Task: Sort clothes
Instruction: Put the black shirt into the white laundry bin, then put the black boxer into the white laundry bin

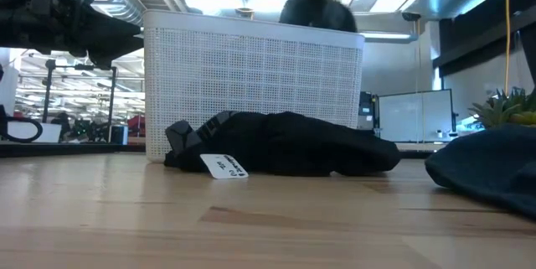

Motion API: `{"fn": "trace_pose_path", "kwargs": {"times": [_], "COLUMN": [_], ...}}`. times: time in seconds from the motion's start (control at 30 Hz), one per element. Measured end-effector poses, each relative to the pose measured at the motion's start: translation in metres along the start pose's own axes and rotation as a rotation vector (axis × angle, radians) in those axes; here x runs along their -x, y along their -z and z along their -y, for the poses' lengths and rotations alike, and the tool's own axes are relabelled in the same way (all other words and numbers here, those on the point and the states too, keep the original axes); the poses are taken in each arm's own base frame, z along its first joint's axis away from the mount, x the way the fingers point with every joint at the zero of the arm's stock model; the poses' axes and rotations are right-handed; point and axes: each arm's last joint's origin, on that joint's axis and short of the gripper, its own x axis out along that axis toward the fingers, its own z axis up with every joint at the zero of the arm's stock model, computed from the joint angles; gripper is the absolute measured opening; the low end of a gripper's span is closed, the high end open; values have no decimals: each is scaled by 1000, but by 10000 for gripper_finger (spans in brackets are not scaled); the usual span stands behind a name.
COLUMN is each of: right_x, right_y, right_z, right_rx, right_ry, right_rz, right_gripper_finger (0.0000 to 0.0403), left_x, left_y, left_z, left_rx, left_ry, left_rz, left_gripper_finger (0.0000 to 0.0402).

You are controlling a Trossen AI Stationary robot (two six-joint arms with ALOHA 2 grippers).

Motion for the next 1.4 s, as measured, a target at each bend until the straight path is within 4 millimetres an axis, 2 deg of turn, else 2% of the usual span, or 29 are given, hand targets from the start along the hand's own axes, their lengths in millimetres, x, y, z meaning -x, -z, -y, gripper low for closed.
{"fn": "trace_pose_path", "kwargs": {"times": [0.17, 0.3, 0.4, 0.5, 0.63, 0.7, 0.87, 1.0, 1.17, 1.4], "right_x": [-40, -71, -79, -59, -3, 24, 74, 88, 76, 27], "right_y": [20, 46, 54, 41, 12, 3, -10, -11, 1, 21], "right_z": [38, 53, 60, 65, 73, 70, 45, 4, -53, -126], "right_rx": [-270, -497, -570, -568, -537, -522, -447, -350, -304, -247], "right_ry": [-163, -356, -403, -446, -439, -438, -551, -670, -719, -744], "right_rz": [32, -3, -16, 54, 213, 275, 362, 347, 207, 46], "right_gripper_finger": [278, 278, 278, 278, 278, 278, 278, 278, 278, 278], "left_x": [0, 0, 0, 0, 0, 0, 0, 0, 0, 0], "left_y": [0, 0, 0, 0, 0, 0, 0, 0, 0, 0], "left_z": [0, 0, 0, 0, 0, 0, 0, 0, 0, 0], "left_rx": [0, 0, 0, 0, 0, 0, 0, 0, 0, 0], "left_ry": [0, 0, 0, 0, 0, 0, 0, 0, 0, 0], "left_rz": [0, 0, 0, 0, 0, 0, 0, 0, 0, 0], "left_gripper_finger": [184, 184, 184, 184, 184, 184, 184, 184, 184, 184]}}
